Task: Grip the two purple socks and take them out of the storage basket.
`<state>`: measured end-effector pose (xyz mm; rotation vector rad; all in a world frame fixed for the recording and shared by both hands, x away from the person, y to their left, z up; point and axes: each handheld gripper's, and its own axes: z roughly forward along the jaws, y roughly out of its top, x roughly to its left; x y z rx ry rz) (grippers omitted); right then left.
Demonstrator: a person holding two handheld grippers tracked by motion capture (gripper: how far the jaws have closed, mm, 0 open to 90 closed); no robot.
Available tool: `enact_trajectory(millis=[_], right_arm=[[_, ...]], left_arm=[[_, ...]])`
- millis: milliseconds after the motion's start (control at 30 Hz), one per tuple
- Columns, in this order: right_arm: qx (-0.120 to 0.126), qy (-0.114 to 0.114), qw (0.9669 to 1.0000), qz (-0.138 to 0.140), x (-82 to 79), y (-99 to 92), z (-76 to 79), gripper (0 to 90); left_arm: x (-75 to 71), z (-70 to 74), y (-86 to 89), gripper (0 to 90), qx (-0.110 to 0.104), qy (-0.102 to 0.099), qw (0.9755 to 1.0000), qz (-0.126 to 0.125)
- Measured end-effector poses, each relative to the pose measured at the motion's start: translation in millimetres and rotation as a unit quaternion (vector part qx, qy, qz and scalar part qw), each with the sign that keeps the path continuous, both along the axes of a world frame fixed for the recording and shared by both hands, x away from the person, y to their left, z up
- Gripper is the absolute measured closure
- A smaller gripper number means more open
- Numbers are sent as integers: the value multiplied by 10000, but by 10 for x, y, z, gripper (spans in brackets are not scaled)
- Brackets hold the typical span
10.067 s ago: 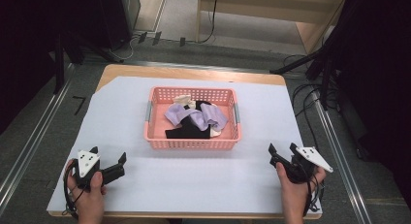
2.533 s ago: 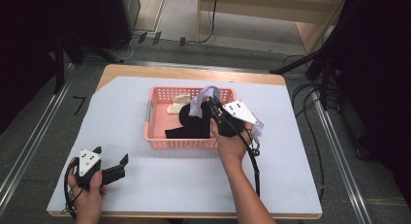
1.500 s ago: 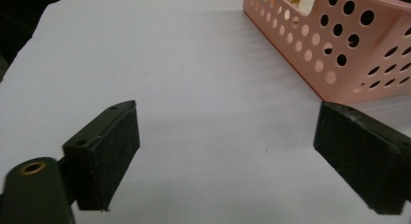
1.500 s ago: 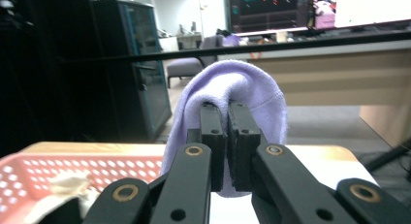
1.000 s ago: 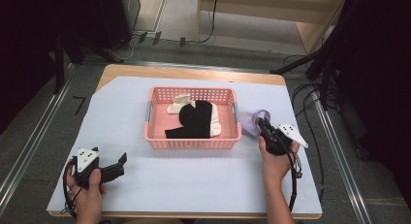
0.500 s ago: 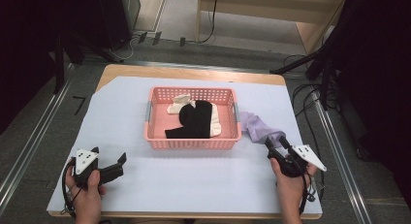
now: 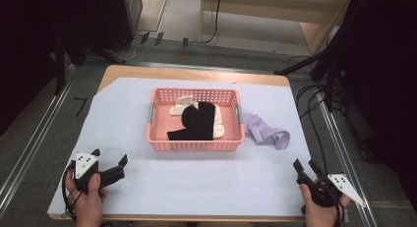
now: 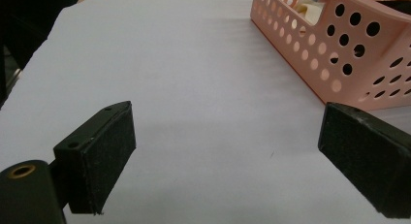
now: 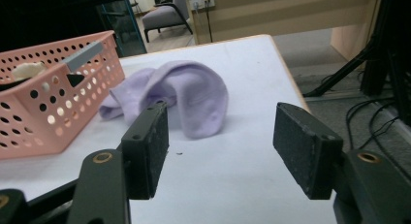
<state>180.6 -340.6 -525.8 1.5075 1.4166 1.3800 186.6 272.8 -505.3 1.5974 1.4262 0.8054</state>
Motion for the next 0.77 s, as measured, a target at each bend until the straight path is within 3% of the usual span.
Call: enact_trajectory(millis=[167,233,367,433,600,767], right_arm=[[-293,14,9996,24,-100,-106,-24,321],[-212,-40,9997,60,-141,-126,-21,297],[-381,40,9992,120,-155,-103,-25,152],[-397,96,9991,97,-148,-101,-32,141],[-83,141,9998,-114,-152,-153,-46,142],[-181,216,9995,-119,-142,-130,-42,142]], left_arm=[[-2,1,-3,72,-3,4,10000,-3],[-1,1,-3,72,-1,5,10000,-10],[-2,2,-1,72,-2,4,10000,-11],[-1,1,0,72,-5,4,10000,-16],[-1,1,-1,72,-12,2,10000,-26],[20,-2,-6,72,19,79,10000,-43]])
